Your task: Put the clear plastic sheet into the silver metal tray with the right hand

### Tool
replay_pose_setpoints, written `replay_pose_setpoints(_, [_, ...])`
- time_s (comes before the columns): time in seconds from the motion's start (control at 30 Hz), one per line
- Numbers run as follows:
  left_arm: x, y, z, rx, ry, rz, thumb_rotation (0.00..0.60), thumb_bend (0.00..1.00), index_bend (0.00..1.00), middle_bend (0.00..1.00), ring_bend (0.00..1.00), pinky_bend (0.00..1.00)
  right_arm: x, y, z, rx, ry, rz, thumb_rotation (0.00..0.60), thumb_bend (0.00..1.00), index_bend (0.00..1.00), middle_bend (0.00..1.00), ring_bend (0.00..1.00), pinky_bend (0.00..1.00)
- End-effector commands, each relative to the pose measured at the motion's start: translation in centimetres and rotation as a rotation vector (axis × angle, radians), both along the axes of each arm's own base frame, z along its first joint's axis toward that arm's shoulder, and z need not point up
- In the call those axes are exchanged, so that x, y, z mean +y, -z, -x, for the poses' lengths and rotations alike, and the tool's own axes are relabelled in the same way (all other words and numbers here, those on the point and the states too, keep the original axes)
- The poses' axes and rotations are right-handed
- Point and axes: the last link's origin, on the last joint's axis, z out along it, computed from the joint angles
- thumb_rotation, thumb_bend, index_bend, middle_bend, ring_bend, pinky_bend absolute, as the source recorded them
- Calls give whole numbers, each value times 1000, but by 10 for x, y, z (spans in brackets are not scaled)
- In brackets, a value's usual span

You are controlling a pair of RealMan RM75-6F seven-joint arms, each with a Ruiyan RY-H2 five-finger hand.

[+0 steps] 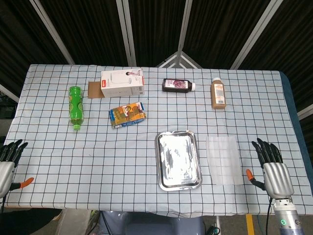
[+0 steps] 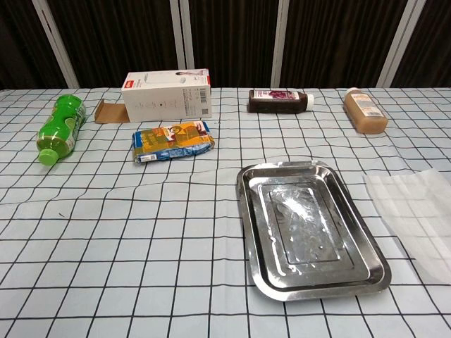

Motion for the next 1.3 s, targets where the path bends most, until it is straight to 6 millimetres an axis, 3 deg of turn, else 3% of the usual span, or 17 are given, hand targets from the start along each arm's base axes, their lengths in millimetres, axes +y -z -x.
replay_pose_setpoints(0.03, [0, 0, 0, 0, 0, 0, 600, 0, 0, 0, 0, 0, 0, 0, 0, 1, 0, 0, 600, 400, 0, 0, 0, 0])
replay_pose_setpoints(0.6, [1, 1, -1, -3, 3, 4, 600, 0, 0, 0, 0, 0, 4, 11, -4, 87, -97, -109, 600, 400, 0, 0, 0, 0])
replay_pose_setpoints(0.9, [1, 1, -1, -7, 1, 12, 600, 0, 0, 0, 0, 0, 9, 34, -7, 226, -115, -263, 600, 400, 1, 0, 0, 0])
replay_pose_setpoints(1.3, [0, 1, -2, -12, 3, 23, 600, 0, 0, 0, 0, 0, 7, 63, -7, 281, 34, -255, 600, 400, 0, 0, 0, 0])
